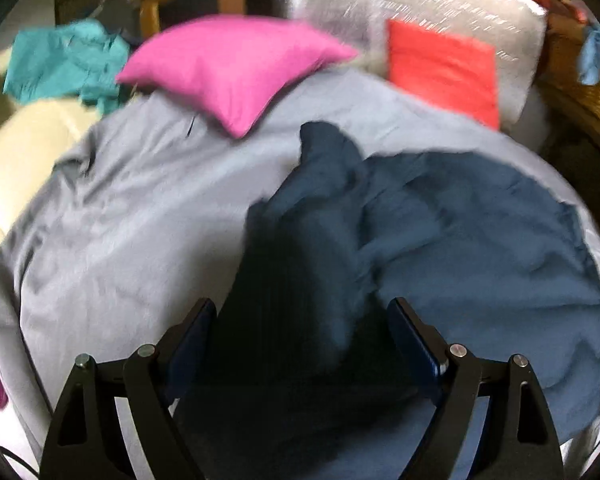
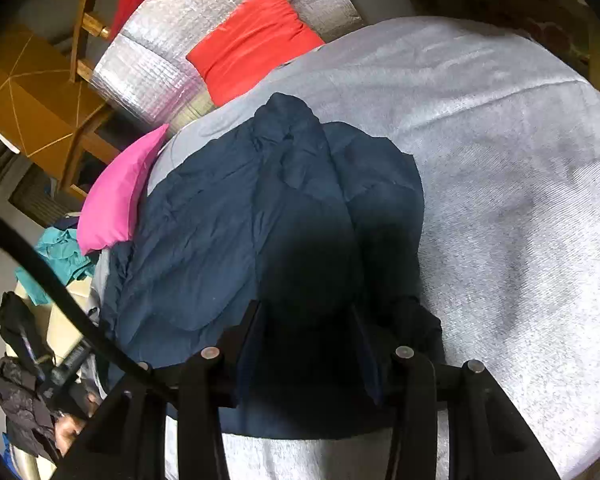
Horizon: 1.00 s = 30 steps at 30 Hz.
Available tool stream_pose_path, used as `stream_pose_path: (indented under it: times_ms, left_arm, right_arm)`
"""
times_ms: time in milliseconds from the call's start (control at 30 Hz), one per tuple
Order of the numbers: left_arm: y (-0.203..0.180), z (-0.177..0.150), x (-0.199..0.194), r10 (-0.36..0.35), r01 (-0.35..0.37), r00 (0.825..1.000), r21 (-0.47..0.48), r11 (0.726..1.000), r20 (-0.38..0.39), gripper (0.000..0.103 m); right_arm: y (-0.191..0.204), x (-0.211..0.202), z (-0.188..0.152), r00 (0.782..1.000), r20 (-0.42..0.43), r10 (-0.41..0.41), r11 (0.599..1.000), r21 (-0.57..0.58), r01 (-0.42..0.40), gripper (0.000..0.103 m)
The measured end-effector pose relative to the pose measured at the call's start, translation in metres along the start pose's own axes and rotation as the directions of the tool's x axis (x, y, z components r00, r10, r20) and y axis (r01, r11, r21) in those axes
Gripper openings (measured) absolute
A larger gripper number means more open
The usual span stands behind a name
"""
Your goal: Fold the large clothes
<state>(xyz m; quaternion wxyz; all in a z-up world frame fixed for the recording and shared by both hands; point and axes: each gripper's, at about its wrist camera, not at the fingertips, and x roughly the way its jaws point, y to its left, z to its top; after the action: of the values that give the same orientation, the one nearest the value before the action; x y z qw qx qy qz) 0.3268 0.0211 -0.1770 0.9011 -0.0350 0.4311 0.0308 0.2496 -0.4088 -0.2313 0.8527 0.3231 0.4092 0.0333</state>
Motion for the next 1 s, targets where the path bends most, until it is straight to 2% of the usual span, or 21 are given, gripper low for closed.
stream_pose_path:
  times_ms: [100,200,300,400,600,1000]
  left_arm:
    - [0.005,0.000,-0.010,-0.035,0.035,0.999,-0.020,0.999,0.032,0.087]
    - [-0.001,-0.002,-0.031,-0.043,0.040,0.991,0.028,0.999,0.126,0.087]
    - [-0.008,-0.007,-0.048,-0.048,0.036,0.981,0.069,0.997,0.186,0.088]
    - [-0.008,-0.006,-0.055,-0.069,0.054,0.975,0.075,0.996,0.210,0.087]
    - [-0.010,-0.007,-0.062,-0.056,0.039,0.969,0.075,0.996,0.240,0.087]
    - [-0.021,-0.010,-0.068,-0.041,0.012,0.962,0.109,0.994,0.268,0.087]
  right_arm:
    - [0.000,0.003,0.001,1.000,-0.002,0.002,1.000,0.007,-0.002,0.049]
    - [-0.001,0.004,0.003,1.000,-0.005,0.006,1.000,0.021,-0.006,0.050]
    - [-0.001,0.001,0.003,1.000,0.003,0.009,0.999,0.037,-0.009,0.050]
    - [0.004,-0.010,0.003,0.998,0.041,0.047,0.998,0.041,-0.049,0.051]
    - [0.022,-0.024,0.004,0.985,0.125,0.123,0.992,-0.009,-0.123,0.051]
    - [0.041,-0.003,0.000,0.989,0.070,0.131,0.991,-0.015,-0.130,0.051]
